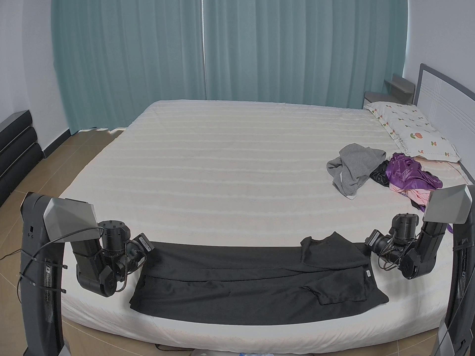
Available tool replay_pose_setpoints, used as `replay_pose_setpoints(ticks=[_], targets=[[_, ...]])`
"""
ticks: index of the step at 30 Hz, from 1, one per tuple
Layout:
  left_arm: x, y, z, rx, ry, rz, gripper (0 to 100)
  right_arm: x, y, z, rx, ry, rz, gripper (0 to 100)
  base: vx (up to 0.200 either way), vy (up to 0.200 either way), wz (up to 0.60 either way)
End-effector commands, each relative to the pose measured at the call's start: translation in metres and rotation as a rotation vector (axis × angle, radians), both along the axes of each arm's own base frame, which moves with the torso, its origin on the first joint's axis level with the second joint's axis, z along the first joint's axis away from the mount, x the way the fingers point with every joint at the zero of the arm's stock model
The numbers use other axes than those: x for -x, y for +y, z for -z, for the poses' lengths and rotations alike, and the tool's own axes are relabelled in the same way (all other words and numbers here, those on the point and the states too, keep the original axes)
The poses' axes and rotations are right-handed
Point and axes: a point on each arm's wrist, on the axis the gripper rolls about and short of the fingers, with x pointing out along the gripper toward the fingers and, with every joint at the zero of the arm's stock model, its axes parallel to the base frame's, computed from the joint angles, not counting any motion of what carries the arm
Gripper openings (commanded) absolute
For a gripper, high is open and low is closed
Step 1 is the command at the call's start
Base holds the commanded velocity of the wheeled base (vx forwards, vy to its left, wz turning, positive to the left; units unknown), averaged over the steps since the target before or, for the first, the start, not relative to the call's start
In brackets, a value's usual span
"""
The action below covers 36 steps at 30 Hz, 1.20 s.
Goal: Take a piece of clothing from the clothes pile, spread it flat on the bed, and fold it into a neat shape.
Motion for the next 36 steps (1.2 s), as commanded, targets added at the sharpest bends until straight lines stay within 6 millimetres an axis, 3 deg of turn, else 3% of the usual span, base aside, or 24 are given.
replay_pose_setpoints(ticks=[1,7,8,9,10,16,20,25,30,36], targets=[[0.001,0.000,0.004,-0.001,0.010,-0.001,0,-0.001,-0.001,0.001,0.000,0.000,0.001,0,0.000,0.000,0.00],[0.002,0.000,0.004,-0.002,0.020,0.001,0,0.001,0.001,0.002,-0.001,0.011,-0.004,0,0.000,0.000,0.00],[0.002,0.000,0.004,-0.002,0.020,0.001,100,0.002,0.002,0.003,-0.001,0.014,-0.008,0,0.000,0.000,0.00],[0.002,0.000,0.003,-0.002,0.018,-0.001,100,0.002,0.003,0.003,0.000,0.017,-0.011,0,0.000,0.000,0.00],[0.002,0.000,0.004,-0.002,0.020,0.001,100,0.002,0.004,0.004,-0.002,0.018,-0.014,100,0.000,0.000,0.00],[0.005,0.000,0.003,-0.002,0.027,0.001,100,0.009,0.006,0.001,-0.013,0.025,-0.022,100,0.000,0.000,0.00],[0.021,-0.001,-0.021,0.009,0.024,0.029,100,0.017,0.005,-0.010,-0.061,0.018,0.004,100,0.000,0.000,0.00],[0.035,-0.003,-0.036,0.048,0.037,0.124,100,0.021,0.001,-0.017,-0.136,0.013,-0.005,100,0.000,0.000,0.00],[0.044,0.000,-0.027,-0.024,0.104,0.213,100,0.021,0.003,-0.012,-0.140,0.033,-0.014,100,0.000,0.000,0.00],[0.055,0.004,-0.002,-0.157,0.190,0.286,100,0.023,0.003,-0.011,-0.159,0.043,-0.036,100,0.000,0.000,0.00]])
